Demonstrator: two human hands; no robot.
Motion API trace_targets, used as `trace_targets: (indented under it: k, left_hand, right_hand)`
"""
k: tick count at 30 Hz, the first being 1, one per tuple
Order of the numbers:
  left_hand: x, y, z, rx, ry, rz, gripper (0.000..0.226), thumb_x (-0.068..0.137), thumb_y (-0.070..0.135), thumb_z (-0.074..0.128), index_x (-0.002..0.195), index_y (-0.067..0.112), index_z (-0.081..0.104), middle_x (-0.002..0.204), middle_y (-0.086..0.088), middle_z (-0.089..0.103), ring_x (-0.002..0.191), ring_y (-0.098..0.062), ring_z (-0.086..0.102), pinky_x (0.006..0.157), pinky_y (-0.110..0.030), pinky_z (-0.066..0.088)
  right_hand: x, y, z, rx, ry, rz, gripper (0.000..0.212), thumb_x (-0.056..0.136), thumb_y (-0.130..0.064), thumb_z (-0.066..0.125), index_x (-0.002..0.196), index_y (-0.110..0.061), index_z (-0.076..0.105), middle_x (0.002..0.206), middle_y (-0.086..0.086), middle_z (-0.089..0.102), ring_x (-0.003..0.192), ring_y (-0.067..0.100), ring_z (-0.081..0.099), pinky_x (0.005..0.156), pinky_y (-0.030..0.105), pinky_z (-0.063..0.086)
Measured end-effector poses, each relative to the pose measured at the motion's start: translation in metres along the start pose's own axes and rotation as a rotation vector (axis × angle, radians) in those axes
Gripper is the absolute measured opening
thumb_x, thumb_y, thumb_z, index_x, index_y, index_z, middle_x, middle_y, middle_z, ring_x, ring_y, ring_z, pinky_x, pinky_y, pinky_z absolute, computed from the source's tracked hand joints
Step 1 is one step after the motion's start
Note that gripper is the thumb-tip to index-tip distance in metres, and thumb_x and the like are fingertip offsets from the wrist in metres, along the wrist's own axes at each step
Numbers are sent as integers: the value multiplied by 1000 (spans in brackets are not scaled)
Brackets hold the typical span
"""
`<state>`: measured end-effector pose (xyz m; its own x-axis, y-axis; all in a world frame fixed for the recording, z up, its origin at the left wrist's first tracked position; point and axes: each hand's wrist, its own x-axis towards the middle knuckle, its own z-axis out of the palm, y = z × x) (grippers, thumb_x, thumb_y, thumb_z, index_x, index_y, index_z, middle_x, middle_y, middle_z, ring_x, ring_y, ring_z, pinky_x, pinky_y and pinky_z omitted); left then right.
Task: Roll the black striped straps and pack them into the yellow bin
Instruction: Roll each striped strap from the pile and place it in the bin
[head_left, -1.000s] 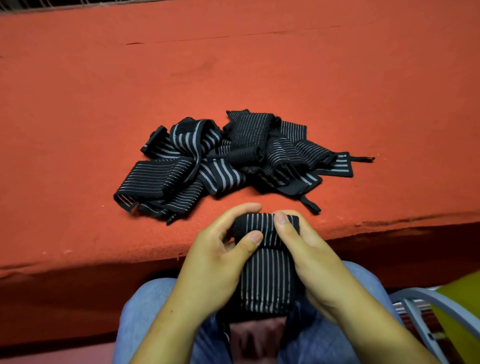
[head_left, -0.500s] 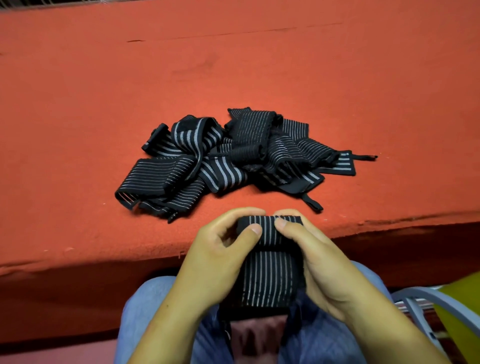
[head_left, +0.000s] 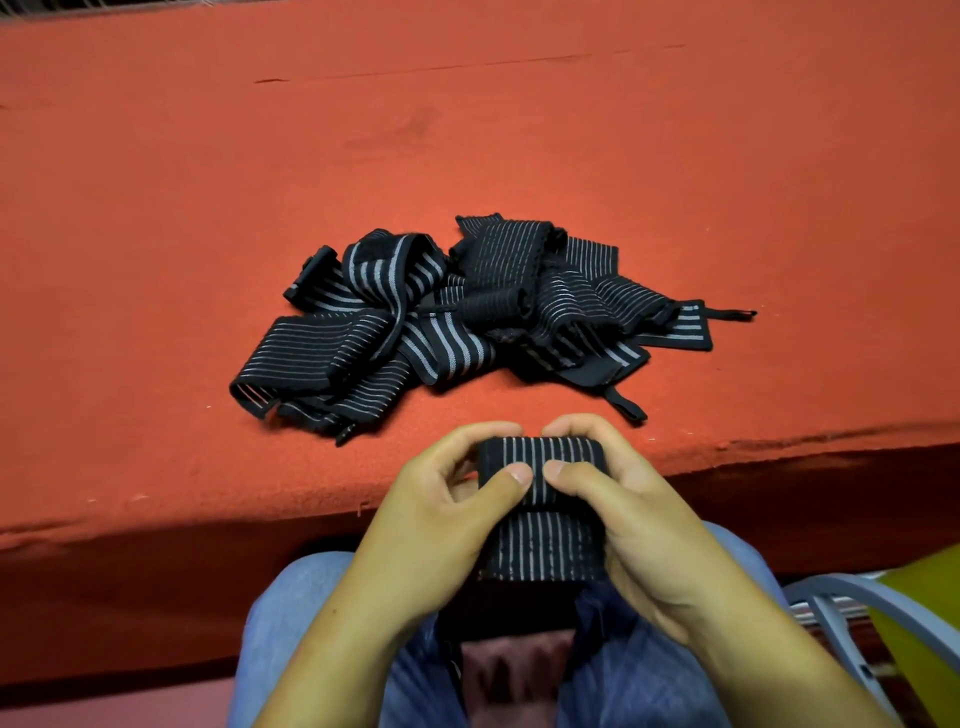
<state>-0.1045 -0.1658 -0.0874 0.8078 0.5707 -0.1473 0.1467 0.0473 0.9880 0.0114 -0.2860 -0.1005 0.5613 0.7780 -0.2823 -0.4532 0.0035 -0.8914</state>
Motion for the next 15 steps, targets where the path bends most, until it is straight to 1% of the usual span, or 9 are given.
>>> trace_targets:
  k: [2, 4, 5, 7, 9, 11, 13, 14, 15]
  left_hand:
    - [0, -2, -3, 22, -17, 26, 34, 94, 5, 69, 119, 28, 71, 107, 1, 78, 97, -13, 75, 81, -26, 60]
    - [-2, 0, -5, 86, -21, 77, 39, 93, 4, 71, 117, 34, 72, 110, 3, 76, 100, -13, 73, 85, -27, 60]
    - [-3, 1, -5, 115, -22, 99, 40, 92, 3, 71, 115, 36, 72, 111, 4, 76, 100, -12, 73, 85, -27, 59]
    - [-3, 1, -6, 130, -40, 124, 42, 92, 0, 71, 112, 37, 72, 111, 5, 75, 98, -10, 71, 82, -23, 57]
    - [-4, -1, -9, 127, -73, 130, 44, 91, -4, 71, 112, 35, 72, 113, 5, 74, 101, -9, 70, 83, -20, 54]
    - [-5, -3, -13, 96, -151, 120, 51, 88, -8, 70, 118, 33, 70, 119, 2, 72, 107, -10, 69, 88, -20, 53]
    - [-8, -2, -16, 44, -299, 105, 65, 83, -11, 67, 131, 33, 63, 131, -2, 65, 119, -12, 65, 97, -24, 52]
    - [-9, -3, -17, 87, -345, 123, 73, 82, -11, 69, 137, 36, 57, 137, 1, 61, 128, -16, 61, 103, -29, 51]
    - [-8, -5, -18, 182, -352, 155, 80, 81, -9, 73, 141, 41, 52, 143, 5, 56, 135, -17, 56, 109, -33, 48]
  right_hand:
    - [-1, 0, 1, 35, -21, 18, 18, 93, -15, 68, 109, -23, 66, 97, 12, 72, 88, 27, 69, 81, 47, 57]
    - [-2, -2, 2, 52, -44, 29, 28, 86, -27, 70, 111, -18, 65, 98, 13, 72, 86, 26, 72, 70, 42, 62]
    - [-3, -3, 1, 48, -46, 27, 32, 84, -30, 70, 112, -15, 64, 98, 13, 72, 84, 26, 72, 64, 40, 63]
    - [-3, -4, 1, 40, -35, 3, 32, 83, -26, 70, 111, -12, 63, 96, 12, 72, 80, 26, 72, 59, 38, 62]
    - [-2, -5, 1, 50, -34, -21, 26, 84, -19, 70, 108, -12, 64, 93, 10, 71, 78, 25, 72, 59, 37, 62]
    - [-2, -5, 0, 56, -32, -35, 15, 91, -10, 66, 106, -11, 64, 88, 7, 71, 76, 22, 71, 59, 35, 61]
    - [-2, -5, 0, 69, -27, -37, 13, 95, -3, 61, 104, -12, 64, 84, 5, 69, 75, 17, 70, 57, 33, 59]
    - [-1, -5, -1, 74, -28, -36, 15, 94, -2, 61, 102, -14, 66, 84, 4, 69, 76, 16, 70, 56, 33, 58]
    - [-2, -6, -2, 75, -32, -36, 16, 94, -2, 61, 101, -15, 67, 85, 5, 69, 77, 17, 70, 56, 33, 57]
